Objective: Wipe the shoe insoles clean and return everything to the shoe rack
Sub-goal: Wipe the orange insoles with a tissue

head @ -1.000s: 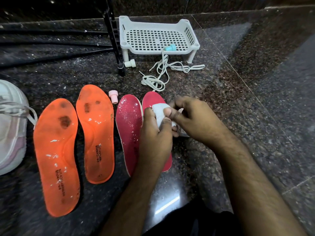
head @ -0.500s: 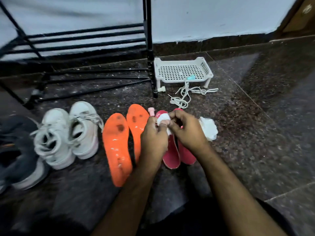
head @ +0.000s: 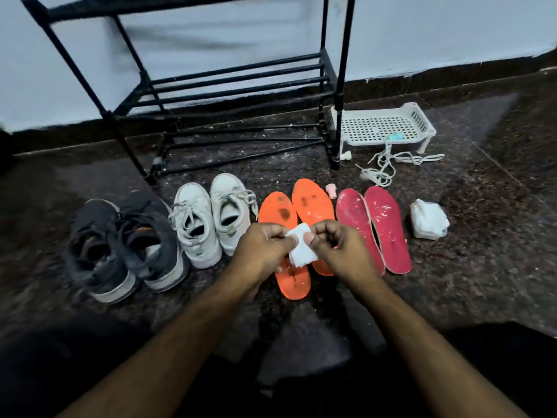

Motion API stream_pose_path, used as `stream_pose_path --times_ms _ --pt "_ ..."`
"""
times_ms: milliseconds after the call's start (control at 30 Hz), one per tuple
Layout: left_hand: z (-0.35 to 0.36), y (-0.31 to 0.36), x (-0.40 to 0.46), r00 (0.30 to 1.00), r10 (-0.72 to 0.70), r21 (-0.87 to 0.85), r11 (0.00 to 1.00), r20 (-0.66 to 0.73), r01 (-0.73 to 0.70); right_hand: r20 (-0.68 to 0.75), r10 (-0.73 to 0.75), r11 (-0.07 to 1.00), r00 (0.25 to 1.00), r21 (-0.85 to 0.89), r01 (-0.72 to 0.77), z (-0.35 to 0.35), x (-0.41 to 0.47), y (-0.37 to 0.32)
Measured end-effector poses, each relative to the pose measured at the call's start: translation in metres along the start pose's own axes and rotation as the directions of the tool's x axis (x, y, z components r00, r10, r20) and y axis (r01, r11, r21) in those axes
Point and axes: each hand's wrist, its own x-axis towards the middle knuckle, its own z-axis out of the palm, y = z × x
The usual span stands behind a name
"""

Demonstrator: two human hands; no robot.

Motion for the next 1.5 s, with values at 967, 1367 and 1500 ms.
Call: stream_pose_path --times_ms 967,1367,1500 --pt "0.02 -0.051 0.059 0.986 -0.067 0.669 0.727 -0.152 0.152 0.15 0.103 0.67 0.983 -0.741 0.042 -0.003 0.053 0.058" --pt "0.029 -0.054 0.046 0.901 -0.384 -0.037 0.922 -0.2 0.385 0.225 0.223 0.715 0.949 -0.699 -0.003 -0.001 0.035 0.045" --pt "0.024 -0.049 0.035 0.855 -0.518 -0.124 0.849 -0.004 0.514 0.103 0.215 0.782 0.971 -0.613 -0.108 -0.01 0.024 0.041"
